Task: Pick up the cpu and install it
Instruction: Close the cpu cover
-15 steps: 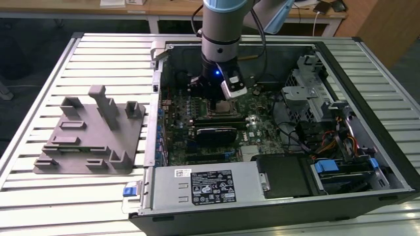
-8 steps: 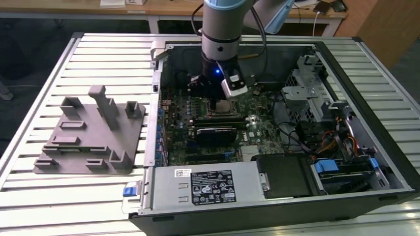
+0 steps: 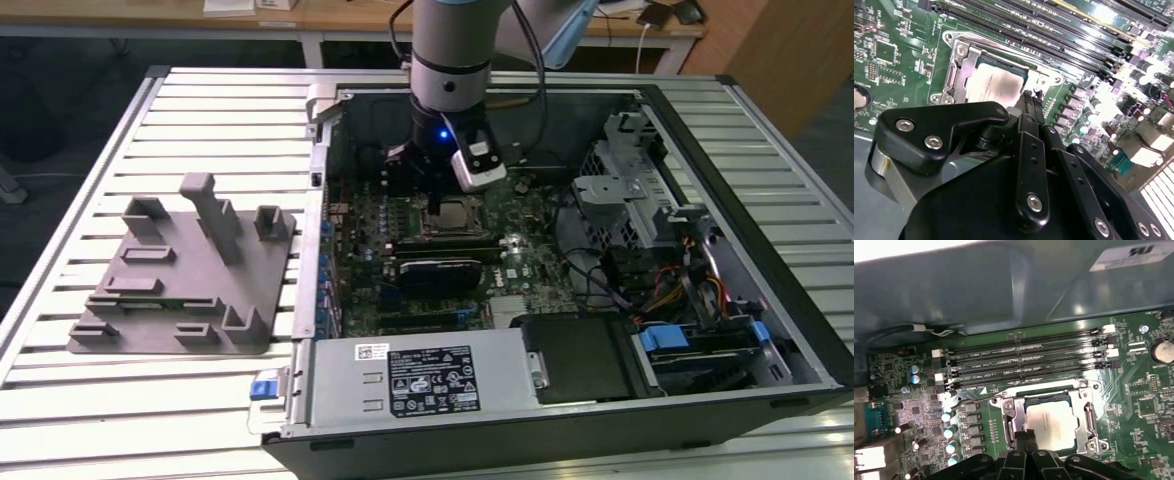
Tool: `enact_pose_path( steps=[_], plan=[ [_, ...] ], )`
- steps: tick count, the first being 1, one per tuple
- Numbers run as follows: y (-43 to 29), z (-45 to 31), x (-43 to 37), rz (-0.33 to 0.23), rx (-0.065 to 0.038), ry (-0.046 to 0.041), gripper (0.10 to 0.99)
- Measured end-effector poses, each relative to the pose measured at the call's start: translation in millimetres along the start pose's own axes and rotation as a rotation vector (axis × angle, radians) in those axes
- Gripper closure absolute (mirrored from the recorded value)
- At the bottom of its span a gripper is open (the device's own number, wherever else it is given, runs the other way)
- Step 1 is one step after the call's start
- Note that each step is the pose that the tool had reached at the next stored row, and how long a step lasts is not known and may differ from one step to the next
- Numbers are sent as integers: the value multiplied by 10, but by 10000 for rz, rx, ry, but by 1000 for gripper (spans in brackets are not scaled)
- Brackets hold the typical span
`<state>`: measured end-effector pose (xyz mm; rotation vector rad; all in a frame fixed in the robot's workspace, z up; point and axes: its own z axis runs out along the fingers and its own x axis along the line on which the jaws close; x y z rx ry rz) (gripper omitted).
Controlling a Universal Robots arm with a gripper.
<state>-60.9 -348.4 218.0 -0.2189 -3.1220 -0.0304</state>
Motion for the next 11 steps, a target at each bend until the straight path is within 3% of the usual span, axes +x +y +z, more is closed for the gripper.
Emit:
enact_pose_path(
  steps=[4, 8, 9, 11],
  plan=[
    [1, -59, 1, -1, -1, -8, 980],
    [1, -59, 3, -15, -3, -14, 980],
    [0, -60, 6, -19, -4, -36, 980],
    [-1, -59, 15, -24, -17, -189, 980]
  ],
)
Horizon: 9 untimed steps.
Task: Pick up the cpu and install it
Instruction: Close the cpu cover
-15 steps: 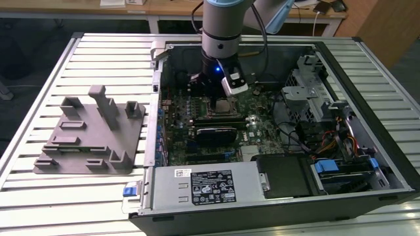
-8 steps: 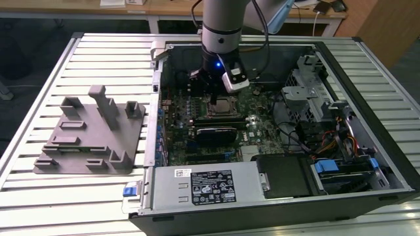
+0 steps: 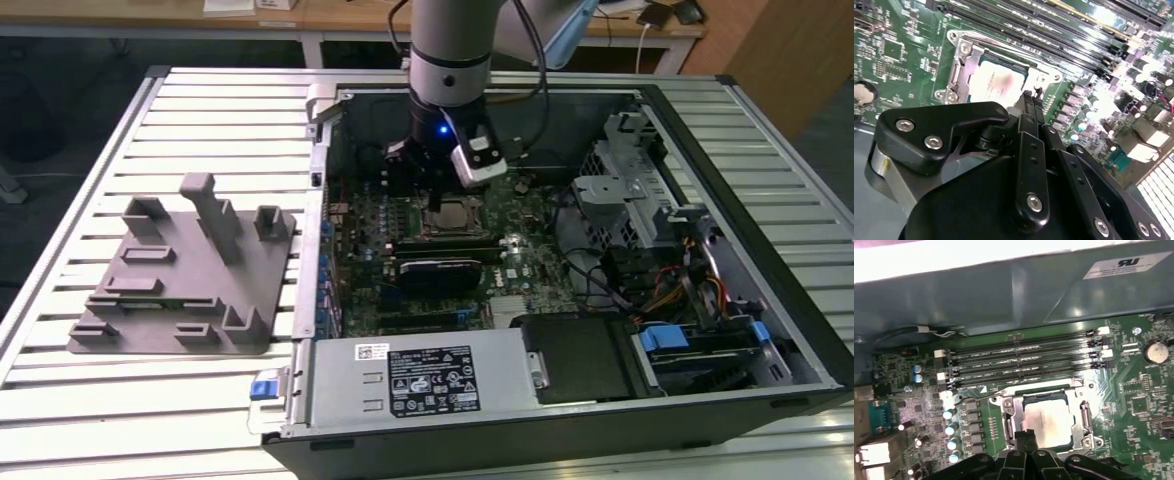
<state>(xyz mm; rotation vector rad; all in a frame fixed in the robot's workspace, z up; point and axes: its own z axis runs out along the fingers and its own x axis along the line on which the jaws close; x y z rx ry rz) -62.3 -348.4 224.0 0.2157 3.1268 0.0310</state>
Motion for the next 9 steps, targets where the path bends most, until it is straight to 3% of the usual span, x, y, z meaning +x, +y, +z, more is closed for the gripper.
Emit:
enact_pose_path(
  steps=[3, 9],
  plan=[
    [0, 7, 7, -7, -37, -301, 980],
    [12, 10, -80, 9, -38, -314, 980]
  ],
)
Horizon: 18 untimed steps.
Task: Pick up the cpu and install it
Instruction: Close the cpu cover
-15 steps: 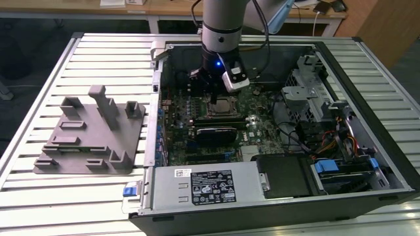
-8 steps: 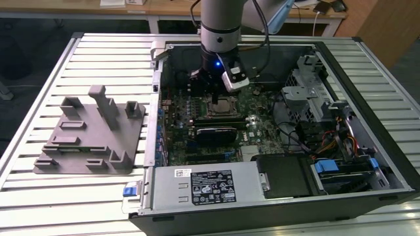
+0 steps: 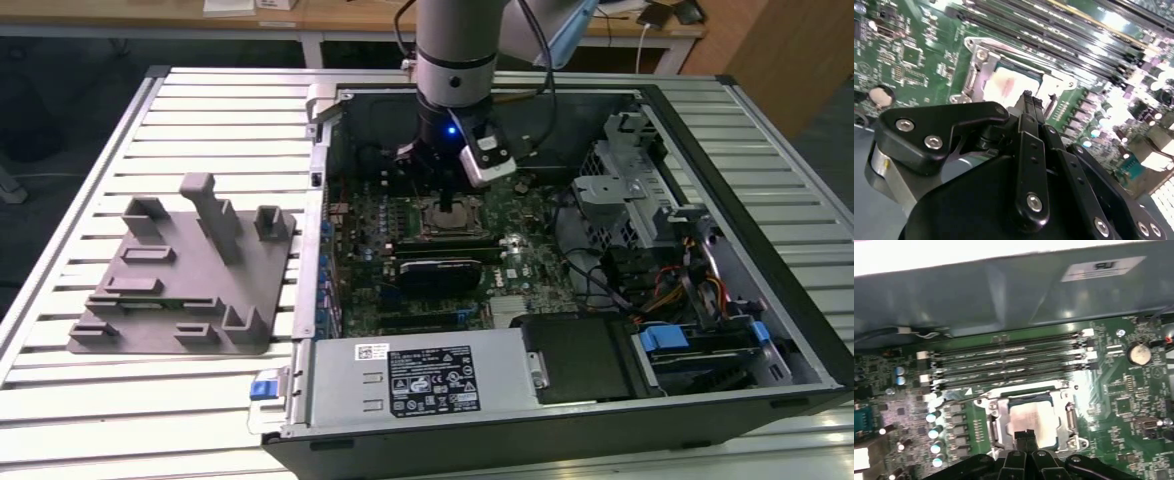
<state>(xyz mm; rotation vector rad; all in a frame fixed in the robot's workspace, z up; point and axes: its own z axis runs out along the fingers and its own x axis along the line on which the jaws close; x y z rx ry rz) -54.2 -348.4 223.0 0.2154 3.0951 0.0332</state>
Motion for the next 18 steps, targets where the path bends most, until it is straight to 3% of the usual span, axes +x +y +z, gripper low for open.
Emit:
enact_pose_path(
  steps=[6, 12, 18],
  plan=[
    [15, 6, -111, 23, 1, -1, 980],
    [16, -5, -112, 24, 3, 0, 980],
    [18, -92, -116, 24, 2, -1, 980]
  ],
)
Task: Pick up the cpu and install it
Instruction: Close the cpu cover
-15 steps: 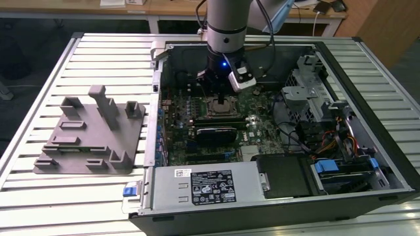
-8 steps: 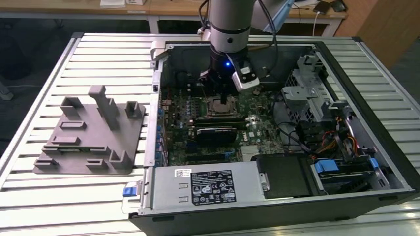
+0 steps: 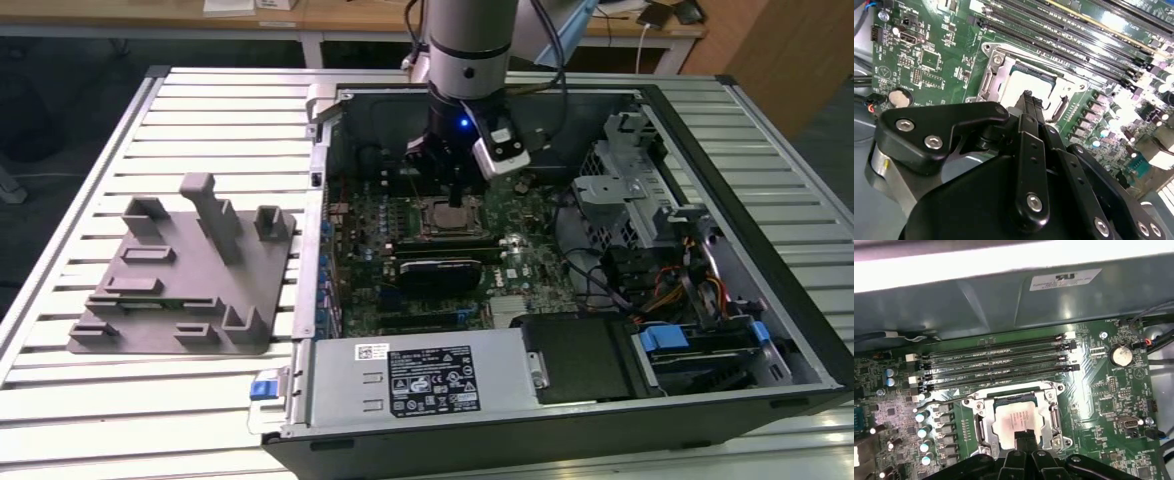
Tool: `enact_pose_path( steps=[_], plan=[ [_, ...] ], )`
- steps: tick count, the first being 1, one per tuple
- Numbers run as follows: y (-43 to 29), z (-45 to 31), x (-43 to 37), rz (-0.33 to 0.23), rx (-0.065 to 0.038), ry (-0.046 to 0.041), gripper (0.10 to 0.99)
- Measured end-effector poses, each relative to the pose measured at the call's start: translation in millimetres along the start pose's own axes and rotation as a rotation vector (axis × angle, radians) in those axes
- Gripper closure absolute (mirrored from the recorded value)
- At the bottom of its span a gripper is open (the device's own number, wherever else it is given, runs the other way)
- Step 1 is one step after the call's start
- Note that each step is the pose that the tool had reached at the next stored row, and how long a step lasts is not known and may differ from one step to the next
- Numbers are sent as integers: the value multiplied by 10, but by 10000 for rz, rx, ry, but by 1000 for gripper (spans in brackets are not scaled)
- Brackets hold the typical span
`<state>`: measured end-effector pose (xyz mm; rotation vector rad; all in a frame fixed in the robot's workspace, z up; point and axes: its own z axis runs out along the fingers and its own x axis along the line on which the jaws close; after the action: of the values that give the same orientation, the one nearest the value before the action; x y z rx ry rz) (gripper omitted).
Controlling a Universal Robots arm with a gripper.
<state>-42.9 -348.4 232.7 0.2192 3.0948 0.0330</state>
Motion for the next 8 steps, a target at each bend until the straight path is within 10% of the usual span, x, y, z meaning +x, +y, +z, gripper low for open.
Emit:
enact_pose_path(
  steps=[8],
  plan=[
    [4, -182, -7, -1, 1, 0, 980]
  ],
)
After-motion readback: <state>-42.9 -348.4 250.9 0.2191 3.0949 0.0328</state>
